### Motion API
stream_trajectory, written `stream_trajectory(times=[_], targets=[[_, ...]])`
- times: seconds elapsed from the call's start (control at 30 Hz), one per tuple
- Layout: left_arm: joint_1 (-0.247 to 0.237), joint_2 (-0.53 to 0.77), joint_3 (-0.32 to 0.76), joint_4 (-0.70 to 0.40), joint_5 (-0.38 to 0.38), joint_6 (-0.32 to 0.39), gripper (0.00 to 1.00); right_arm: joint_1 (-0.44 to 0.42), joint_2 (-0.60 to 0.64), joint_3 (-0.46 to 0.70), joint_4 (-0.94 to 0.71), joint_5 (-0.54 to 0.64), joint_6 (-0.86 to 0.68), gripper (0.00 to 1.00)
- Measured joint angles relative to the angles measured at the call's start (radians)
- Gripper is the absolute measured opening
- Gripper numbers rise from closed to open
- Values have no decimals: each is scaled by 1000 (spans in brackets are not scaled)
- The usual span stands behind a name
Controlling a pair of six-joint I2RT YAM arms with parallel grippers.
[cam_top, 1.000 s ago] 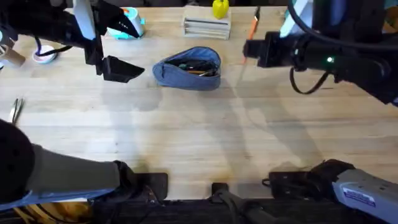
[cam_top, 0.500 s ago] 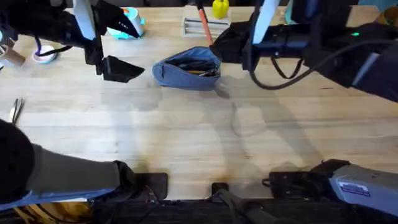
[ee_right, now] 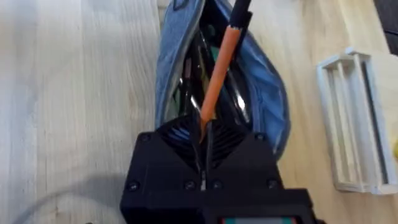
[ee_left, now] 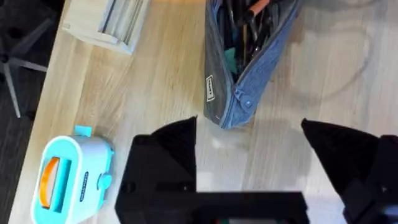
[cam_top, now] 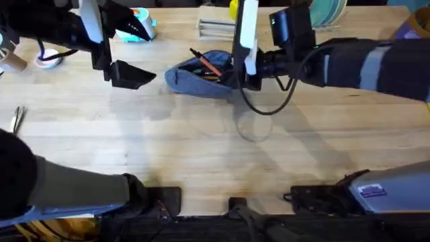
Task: Unzip the bag, pick up the pens from the table one at a time and place them inside, then zip the bag closed.
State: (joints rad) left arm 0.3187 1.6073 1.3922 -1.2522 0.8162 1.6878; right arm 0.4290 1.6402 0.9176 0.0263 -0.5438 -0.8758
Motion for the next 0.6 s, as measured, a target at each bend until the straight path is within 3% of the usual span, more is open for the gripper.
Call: stream_trajectory(times=[0.6], targets=[[0,0,0,0,0,0,993,3,56,2,7,39,-91,31]])
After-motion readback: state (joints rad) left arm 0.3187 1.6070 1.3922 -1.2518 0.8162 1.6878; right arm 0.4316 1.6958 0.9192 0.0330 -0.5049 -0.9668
